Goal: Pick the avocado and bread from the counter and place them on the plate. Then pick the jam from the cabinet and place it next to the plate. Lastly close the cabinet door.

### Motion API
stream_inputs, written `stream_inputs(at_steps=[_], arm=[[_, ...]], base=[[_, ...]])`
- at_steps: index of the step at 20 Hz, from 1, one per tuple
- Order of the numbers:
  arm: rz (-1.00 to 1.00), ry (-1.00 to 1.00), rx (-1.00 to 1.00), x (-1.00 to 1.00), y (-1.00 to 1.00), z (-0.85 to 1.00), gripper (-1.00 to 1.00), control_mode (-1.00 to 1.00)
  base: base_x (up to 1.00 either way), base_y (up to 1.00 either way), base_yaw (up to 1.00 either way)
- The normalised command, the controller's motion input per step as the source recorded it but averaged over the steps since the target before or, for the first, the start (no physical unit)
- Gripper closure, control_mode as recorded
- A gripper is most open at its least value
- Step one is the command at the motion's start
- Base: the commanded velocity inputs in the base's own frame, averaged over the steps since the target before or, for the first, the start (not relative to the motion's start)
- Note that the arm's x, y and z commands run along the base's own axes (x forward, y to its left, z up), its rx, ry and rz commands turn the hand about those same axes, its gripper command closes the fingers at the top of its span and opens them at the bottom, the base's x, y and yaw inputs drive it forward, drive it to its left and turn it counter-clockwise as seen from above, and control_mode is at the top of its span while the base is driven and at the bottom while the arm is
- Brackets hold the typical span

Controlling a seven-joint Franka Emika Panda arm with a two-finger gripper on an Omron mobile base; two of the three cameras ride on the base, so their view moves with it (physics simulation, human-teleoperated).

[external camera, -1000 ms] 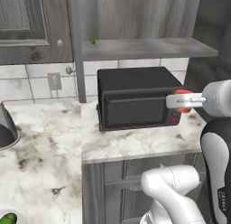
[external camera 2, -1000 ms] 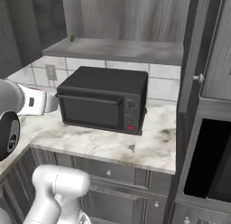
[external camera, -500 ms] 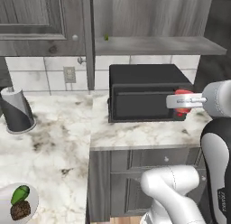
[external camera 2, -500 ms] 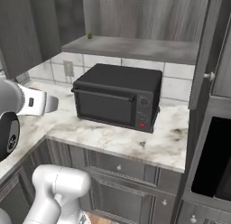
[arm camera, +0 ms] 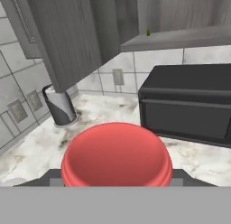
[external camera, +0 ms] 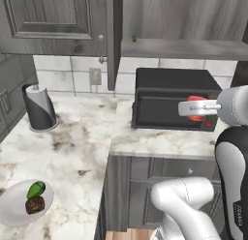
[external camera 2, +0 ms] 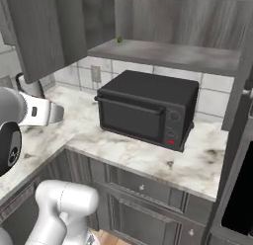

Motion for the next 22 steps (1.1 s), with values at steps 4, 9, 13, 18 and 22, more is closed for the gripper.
stream_inputs(at_steps=[4, 9, 13, 18, 22], arm=[[0.00, 0.00, 0.00, 0.00, 0.00, 0.00, 1.00, 1.00], [0.00, 0.00, 0.00, 0.00, 0.00, 0.00, 1.00, 1.00], [0.00, 0.00, 0.00, 0.00, 0.00, 0.00, 1.00, 1.00], [0.00, 0.00, 0.00, 0.00, 0.00, 0.00, 1.00, 1.00], [0.00, 0.00, 0.00, 0.00, 0.00, 0.00, 1.00, 1.00]], base=[[-0.31, 0.00, 0.30], [-0.39, 0.00, 0.32], [-0.37, 0.00, 0.33], [-0.38, 0.00, 0.33], [-0.33, 0.00, 0.32]])
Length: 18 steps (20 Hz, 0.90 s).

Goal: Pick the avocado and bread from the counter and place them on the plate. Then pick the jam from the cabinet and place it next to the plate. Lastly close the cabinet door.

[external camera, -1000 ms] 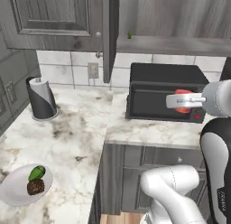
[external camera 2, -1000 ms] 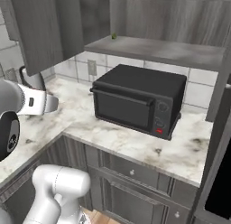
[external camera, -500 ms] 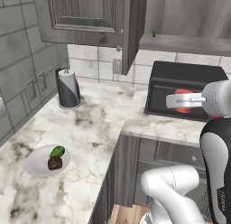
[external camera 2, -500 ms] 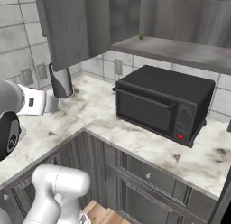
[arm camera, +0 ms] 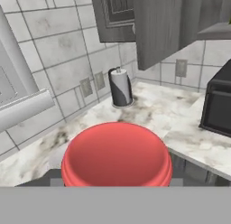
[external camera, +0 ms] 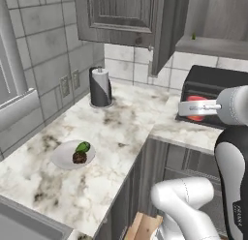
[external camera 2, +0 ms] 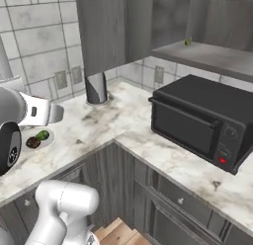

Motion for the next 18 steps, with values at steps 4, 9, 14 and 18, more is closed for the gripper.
stream_inputs(at_steps=[4, 9, 14, 18], arm=[[0.00, 0.00, 0.00, 0.00, 0.00, 0.00, 1.00, 1.00], [0.00, 0.00, 0.00, 0.00, 0.00, 0.00, 1.00, 1.00], [0.00, 0.00, 0.00, 0.00, 0.00, 0.00, 1.00, 1.00], [0.00, 0.00, 0.00, 0.00, 0.00, 0.00, 1.00, 1.00]], base=[[-0.22, 0.00, 0.31], [-0.04, -0.04, 0.30], [0.00, -0.15, 0.28], [0.00, -0.30, 0.25]])
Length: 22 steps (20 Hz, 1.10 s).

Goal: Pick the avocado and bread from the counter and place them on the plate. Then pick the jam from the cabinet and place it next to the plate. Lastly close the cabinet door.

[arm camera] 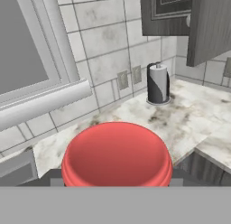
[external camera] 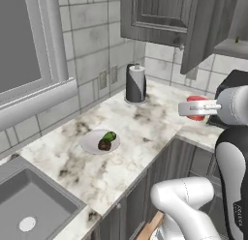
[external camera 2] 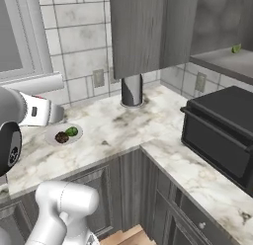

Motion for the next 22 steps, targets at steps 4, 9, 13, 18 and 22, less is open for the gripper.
stream_inputs(at_steps=[4, 9, 13, 18, 22], arm=[[0.00, 0.00, 0.00, 0.00, 0.00, 0.00, 1.00, 1.00], [0.00, 0.00, 0.00, 0.00, 0.00, 0.00, 1.00, 1.00], [0.00, 0.00, 0.00, 0.00, 0.00, 0.00, 1.00, 1.00], [0.00, 0.00, 0.00, 0.00, 0.00, 0.00, 1.00, 1.00], [0.00, 0.00, 0.00, 0.00, 0.00, 0.00, 1.00, 1.00]], base=[[0.00, -0.31, 0.24], [-0.02, -0.32, 0.24], [-0.03, -0.43, 0.22], [0.00, -0.47, 0.20], [0.00, -0.41, 0.19]])
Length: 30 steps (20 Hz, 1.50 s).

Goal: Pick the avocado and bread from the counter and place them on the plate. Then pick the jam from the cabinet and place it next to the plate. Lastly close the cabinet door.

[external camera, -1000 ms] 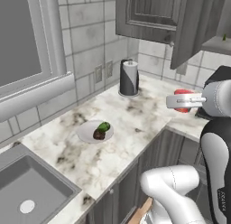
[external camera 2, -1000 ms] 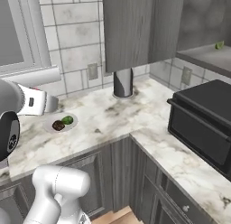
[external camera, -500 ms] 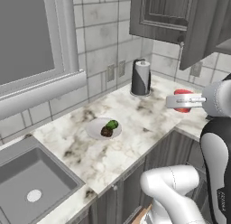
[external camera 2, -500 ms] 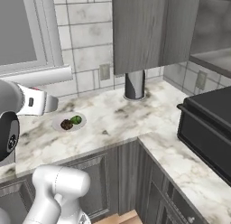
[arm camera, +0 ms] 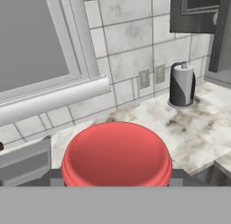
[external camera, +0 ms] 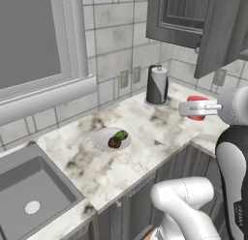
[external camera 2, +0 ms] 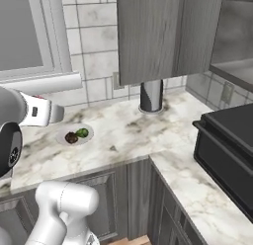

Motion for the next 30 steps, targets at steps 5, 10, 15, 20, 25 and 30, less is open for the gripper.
stream_inputs(at_steps=[5, 10, 15, 20, 25, 30], arm=[[0.00, 0.00, 0.00, 0.00, 0.00, 0.00, 1.00, 1.00], [0.00, 0.00, 0.00, 0.00, 0.00, 0.00, 1.00, 1.00], [0.00, 0.00, 0.00, 0.00, 0.00, 0.00, 1.00, 1.00], [0.00, 0.00, 0.00, 0.00, 0.00, 0.00, 1.00, 1.00], [0.03, 0.00, 0.00, -0.05, -0.01, -0.05, 1.00, -1.00], [0.10, -0.02, 0.00, -0.20, -0.14, -0.16, 1.00, -1.00]], base=[[-0.08, -0.15, 0.19], [-0.19, -0.14, 0.18], [-0.20, -0.24, 0.14], [-0.22, -0.18, 0.11], [-0.11, -0.05, 0.06], [0.00, 0.00, 0.00]])
